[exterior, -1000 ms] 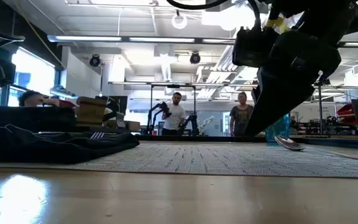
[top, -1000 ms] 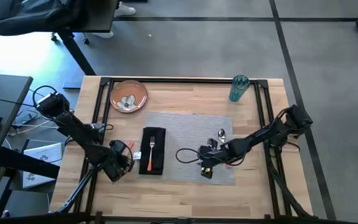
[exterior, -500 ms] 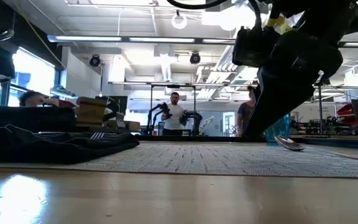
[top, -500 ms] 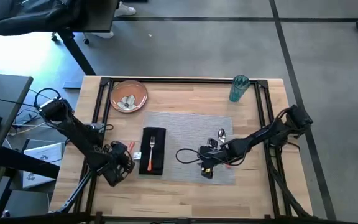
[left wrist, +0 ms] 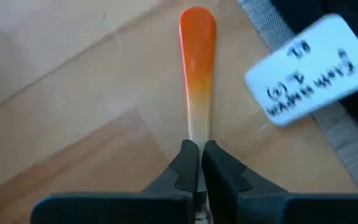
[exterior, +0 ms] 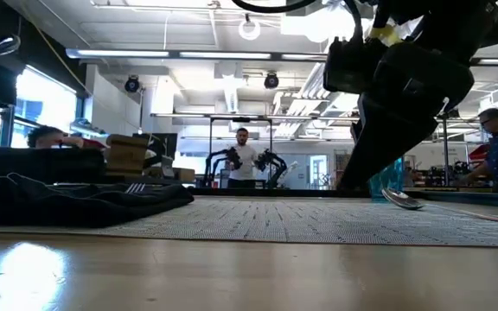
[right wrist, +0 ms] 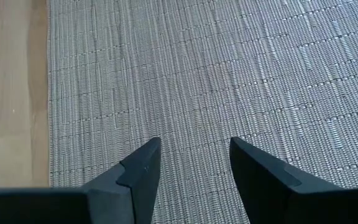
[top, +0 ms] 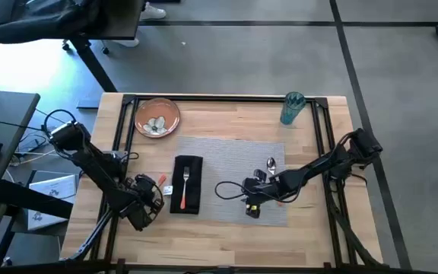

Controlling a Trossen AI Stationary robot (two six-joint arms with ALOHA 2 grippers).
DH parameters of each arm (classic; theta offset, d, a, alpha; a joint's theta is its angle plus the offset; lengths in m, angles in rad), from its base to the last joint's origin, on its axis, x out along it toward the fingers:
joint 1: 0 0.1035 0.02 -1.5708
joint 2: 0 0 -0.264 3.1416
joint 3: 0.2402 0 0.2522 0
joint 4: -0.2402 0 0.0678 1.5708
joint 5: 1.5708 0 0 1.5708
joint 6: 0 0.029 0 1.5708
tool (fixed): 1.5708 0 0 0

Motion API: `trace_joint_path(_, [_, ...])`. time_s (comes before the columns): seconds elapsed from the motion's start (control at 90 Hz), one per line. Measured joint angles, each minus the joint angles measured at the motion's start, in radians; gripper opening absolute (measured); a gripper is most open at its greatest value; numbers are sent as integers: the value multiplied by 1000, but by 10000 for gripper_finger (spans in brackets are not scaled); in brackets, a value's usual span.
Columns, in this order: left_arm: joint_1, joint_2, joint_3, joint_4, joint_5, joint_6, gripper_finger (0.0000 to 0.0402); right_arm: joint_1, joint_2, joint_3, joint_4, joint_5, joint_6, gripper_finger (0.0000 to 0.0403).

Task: Set table place
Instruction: Put the orange table knife on the gray table mat beside the orange spoon

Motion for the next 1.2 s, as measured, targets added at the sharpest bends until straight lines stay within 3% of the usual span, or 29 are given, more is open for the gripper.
trace_joint_path(0.389, [1, -5, 99, -119, -53, 43, 1, 0, 0, 0, 0, -2, 0, 171])
trace_joint_path(0.722, [1, -6, 107, -84, -63, 55, 4, 0, 0, 0, 0, -6, -8, 171])
trace_joint_path(0.922, [1, -7, 106, -29, -41, 102, 59, 0, 0, 0, 0, -8, -22, 171])
trace_joint_path(1.2, [-12, -7, 7, 95, -54, 41, 125, 0, 0, 0, 0, -8, -27, 171])
